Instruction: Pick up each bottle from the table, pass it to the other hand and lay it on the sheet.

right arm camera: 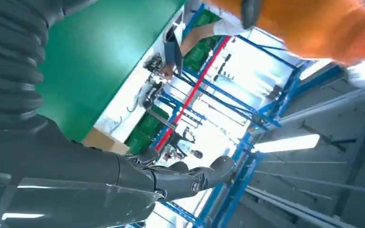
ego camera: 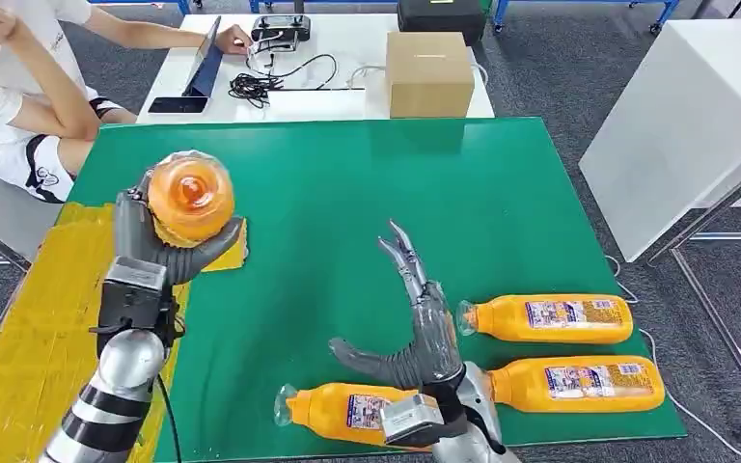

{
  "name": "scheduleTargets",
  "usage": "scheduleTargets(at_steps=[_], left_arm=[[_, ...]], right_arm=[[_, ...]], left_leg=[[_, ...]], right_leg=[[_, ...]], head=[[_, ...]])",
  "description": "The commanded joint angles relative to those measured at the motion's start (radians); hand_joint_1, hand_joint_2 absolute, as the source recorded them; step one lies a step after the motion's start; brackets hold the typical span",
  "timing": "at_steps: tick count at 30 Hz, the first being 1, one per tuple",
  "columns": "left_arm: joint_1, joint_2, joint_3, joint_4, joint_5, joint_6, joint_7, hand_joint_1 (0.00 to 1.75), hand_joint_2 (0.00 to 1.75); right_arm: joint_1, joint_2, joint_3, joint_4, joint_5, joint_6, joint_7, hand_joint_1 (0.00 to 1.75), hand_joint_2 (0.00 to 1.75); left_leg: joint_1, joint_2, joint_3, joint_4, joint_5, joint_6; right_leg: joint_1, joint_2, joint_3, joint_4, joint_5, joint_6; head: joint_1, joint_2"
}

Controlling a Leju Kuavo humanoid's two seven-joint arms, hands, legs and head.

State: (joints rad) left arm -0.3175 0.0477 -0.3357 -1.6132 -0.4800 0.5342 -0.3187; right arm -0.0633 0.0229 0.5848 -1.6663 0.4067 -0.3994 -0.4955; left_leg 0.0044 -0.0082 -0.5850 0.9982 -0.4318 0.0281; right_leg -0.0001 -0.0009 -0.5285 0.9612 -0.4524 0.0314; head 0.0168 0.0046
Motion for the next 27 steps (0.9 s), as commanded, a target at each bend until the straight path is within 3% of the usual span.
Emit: scheduleTargets(at_steps=[1,10,17,22,27], left_arm=[[-0.247,0.105,0.039,0.308,-0.779,-0.055,0.335,1.75,1.75],[-0.351,0.069,-0.037,0.662,-0.905,-0.275,0.437,1.75,1.75],[-0.367,0.036,-0.039,0.857,-0.904,-0.311,0.478,1.75,1.75],[-0.367,0.036,-0.041,0.871,-0.905,-0.313,0.478,1.75,1.75],[-0.360,0.002,-0.004,0.962,-0.820,-0.359,0.430,1.75,1.75]], right_arm=[[-0.001,-0.024,-0.072,-0.109,0.023,0.010,0.016,0.00,1.75],[0.009,0.001,-0.119,-0.123,0.038,0.042,0.036,0.00,1.75],[-0.010,0.010,-0.118,-0.117,0.041,0.053,0.051,0.00,1.75],[-0.010,0.010,-0.118,-0.116,0.042,0.053,0.052,0.00,1.75],[-0.023,0.011,-0.122,-0.097,0.046,0.061,0.067,0.00,1.75]], left_leg=[[0.001,-0.003,0.002,0.001,0.000,-0.002],[0.001,-0.002,0.004,-0.001,0.002,-0.003],[0.000,-0.001,0.003,0.000,0.001,-0.003],[0.000,0.000,0.001,0.000,0.002,-0.003],[0.000,0.000,0.003,-0.001,0.001,-0.003]], right_leg=[[0.001,-0.004,0.003,0.002,-0.001,-0.001],[0.000,-0.003,0.005,0.000,-0.001,0.000],[0.000,-0.002,0.004,0.001,-0.001,0.000],[0.000,0.000,0.000,0.001,0.000,0.000],[0.000,0.000,0.003,0.001,0.000,0.000]], head=[[0.000,0.000],[0.000,0.000],[0.000,0.000],[0.000,0.000],[0.000,0.000]])
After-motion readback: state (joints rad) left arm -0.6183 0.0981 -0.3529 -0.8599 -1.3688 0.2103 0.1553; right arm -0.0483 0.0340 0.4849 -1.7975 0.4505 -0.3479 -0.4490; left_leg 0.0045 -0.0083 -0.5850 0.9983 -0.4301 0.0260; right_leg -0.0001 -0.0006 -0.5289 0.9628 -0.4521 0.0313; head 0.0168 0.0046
